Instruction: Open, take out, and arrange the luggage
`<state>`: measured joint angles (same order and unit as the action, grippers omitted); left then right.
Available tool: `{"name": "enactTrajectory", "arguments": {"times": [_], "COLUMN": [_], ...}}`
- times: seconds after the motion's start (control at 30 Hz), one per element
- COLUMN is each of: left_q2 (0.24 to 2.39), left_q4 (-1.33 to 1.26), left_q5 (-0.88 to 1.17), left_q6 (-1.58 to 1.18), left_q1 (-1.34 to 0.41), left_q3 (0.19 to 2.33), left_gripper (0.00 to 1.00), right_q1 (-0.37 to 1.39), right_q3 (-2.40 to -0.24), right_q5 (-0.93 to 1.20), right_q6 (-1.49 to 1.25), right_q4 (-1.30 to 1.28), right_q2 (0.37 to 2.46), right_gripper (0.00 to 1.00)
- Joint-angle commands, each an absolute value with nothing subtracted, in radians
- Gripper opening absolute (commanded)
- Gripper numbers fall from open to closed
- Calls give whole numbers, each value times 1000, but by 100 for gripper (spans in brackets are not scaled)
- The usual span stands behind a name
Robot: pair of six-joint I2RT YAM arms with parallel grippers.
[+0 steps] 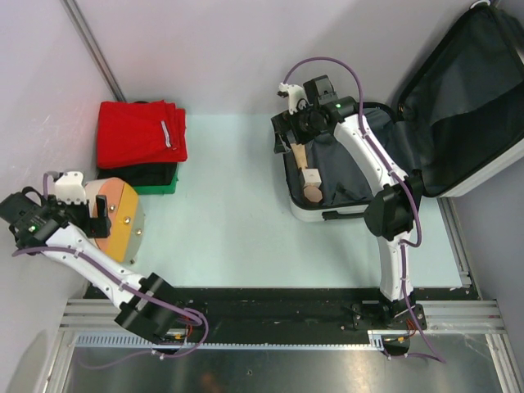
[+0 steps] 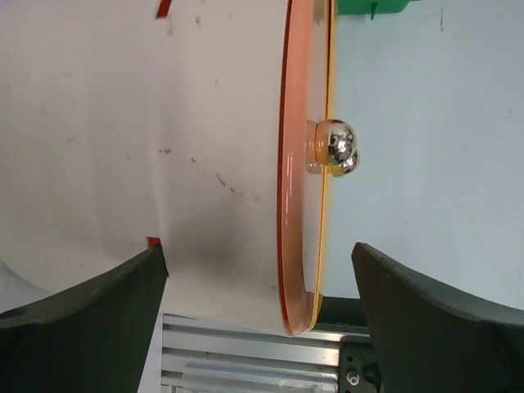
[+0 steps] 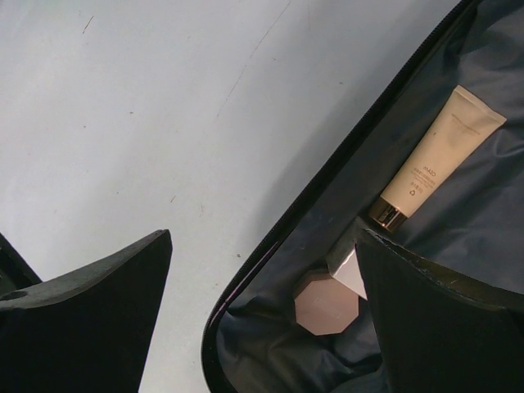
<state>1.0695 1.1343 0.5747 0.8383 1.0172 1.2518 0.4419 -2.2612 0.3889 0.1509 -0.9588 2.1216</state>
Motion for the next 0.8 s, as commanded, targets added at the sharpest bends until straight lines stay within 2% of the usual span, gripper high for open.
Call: {"name": "enactTrajectory", "arguments": {"times": [0.0,0.17,0.23,0.33,0.37,0.47,0.53,0.67,0.77], "left_q2": [1031,1038,1069,1100,1098,1048,1000,942,920], "left_q4": [1233,1238,1238,1238,1238,1236,1236,1236,1230], "left_q5": [578,617,641,704,734,736,720,689,670], "left_q6": [824,792,760,712,701,669,615,529,471], "left_q1": [1019,1014,1014,1012,1006,941,892,760,715], "left_q3": [1193,1166,1178,1213,1226,1259,1264,1240,1229], "left_gripper": [96,95,90,76,68,57,54,35,30], "right_q1": [439,439,439,439,439,434,431,426,422], "right_q3": [-2266,-2266,-2267,-2267,-2267,-2258,-2250,-2246,-2243], "right_q5": [390,394,394,396,396,390,391,396,400], "right_q6": [144,146,146,147,147,149,147,144,141], "right_q4": [-942,-945,-943,-945,-945,-945,-942,-942,-940], "right_q2": [2062,2063,2063,2063,2063,2057,2049,2048,2046], "right_gripper": [100,99,100,100,100,100,100,100,100]}}
